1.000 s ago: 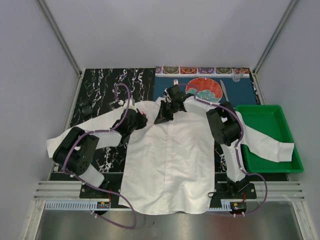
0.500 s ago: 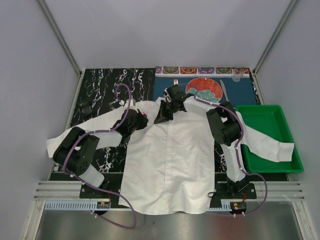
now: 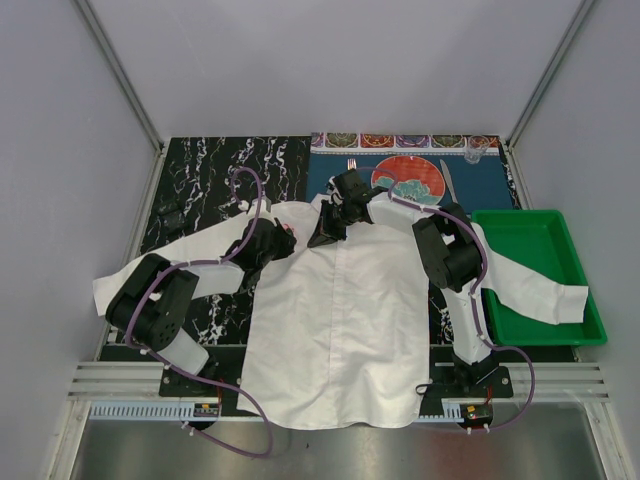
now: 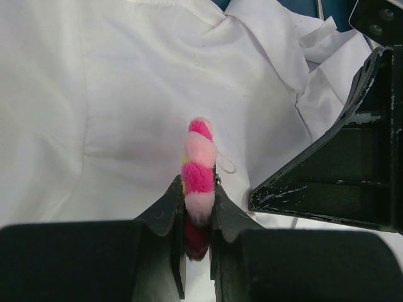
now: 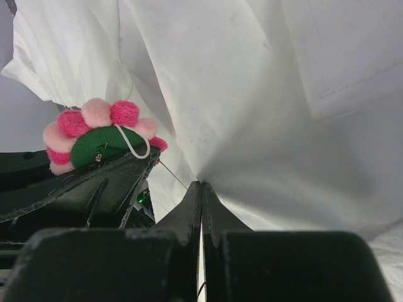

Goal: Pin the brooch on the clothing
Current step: Pin the brooch to the clothes.

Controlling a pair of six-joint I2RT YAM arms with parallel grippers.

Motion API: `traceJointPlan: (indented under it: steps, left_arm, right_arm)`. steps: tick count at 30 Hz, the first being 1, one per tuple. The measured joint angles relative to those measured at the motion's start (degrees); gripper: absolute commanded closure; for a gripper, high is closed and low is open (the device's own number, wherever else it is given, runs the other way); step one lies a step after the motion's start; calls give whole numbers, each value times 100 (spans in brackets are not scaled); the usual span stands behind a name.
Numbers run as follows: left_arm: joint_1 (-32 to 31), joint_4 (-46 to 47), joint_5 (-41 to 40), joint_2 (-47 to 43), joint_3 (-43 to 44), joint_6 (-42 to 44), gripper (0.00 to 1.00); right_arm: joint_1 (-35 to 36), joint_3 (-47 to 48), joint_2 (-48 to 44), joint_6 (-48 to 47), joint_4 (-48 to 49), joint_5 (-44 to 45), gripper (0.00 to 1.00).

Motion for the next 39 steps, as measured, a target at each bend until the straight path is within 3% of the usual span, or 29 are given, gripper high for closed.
traceJointPlan:
  steps: [39]
  left_arm:
    - [164, 46, 94, -9, -170, 44, 100]
  right_arm:
    - [0, -90, 0, 2, 50, -26, 100]
